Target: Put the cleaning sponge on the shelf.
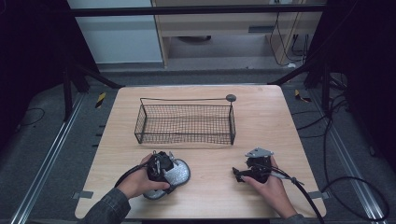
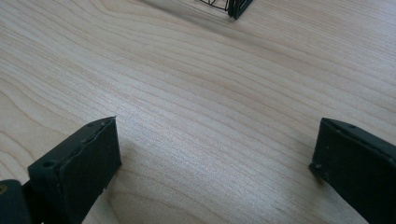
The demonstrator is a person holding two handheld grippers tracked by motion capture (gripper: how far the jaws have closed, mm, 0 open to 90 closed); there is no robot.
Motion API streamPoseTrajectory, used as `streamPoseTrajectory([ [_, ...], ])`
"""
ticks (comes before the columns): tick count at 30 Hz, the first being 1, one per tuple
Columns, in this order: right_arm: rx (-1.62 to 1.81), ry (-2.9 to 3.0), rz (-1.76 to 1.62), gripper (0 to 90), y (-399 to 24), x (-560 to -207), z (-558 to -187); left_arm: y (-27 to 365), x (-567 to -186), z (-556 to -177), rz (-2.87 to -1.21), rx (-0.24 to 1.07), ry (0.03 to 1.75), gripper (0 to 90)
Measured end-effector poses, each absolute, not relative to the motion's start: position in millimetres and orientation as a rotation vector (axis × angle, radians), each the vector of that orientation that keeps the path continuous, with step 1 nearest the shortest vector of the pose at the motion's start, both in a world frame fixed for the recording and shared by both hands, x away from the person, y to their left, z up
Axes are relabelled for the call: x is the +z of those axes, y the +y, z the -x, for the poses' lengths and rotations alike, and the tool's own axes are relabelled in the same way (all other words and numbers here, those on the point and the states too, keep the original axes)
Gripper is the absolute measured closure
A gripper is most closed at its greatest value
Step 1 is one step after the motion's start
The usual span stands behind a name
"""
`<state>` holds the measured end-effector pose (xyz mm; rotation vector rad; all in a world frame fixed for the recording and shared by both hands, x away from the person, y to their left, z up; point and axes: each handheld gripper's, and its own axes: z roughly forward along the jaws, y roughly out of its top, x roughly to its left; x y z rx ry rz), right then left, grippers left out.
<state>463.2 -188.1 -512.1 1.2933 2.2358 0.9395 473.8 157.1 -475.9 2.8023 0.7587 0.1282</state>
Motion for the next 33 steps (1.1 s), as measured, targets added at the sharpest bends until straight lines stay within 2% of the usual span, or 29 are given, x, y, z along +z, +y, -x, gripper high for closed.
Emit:
streamPoseTrajectory([
  [4,0.94,2.237,-1.291,1.2,-188.3,-512.2,-463.3,158.1,-477.4,-475.1,-2.804,0.121,0.749,3.2],
  [14,0.94,2.238,-1.29,1.1,-188.4,-512.2,-463.3,160.7,-471.4,-473.1,-2.814,0.142,0.698,12.4],
  [25,0.941,2.238,-1.29,1.1,-188.4,-512.3,-463.3,160.5,-468.2,-469.2,-2.823,0.164,0.66,15.0],
  [33,0.941,2.237,-1.289,1.0,-188.3,-512.4,-463.3,164.9,-448.9,-473.1,-2.801,0.208,0.651,14.8],
])
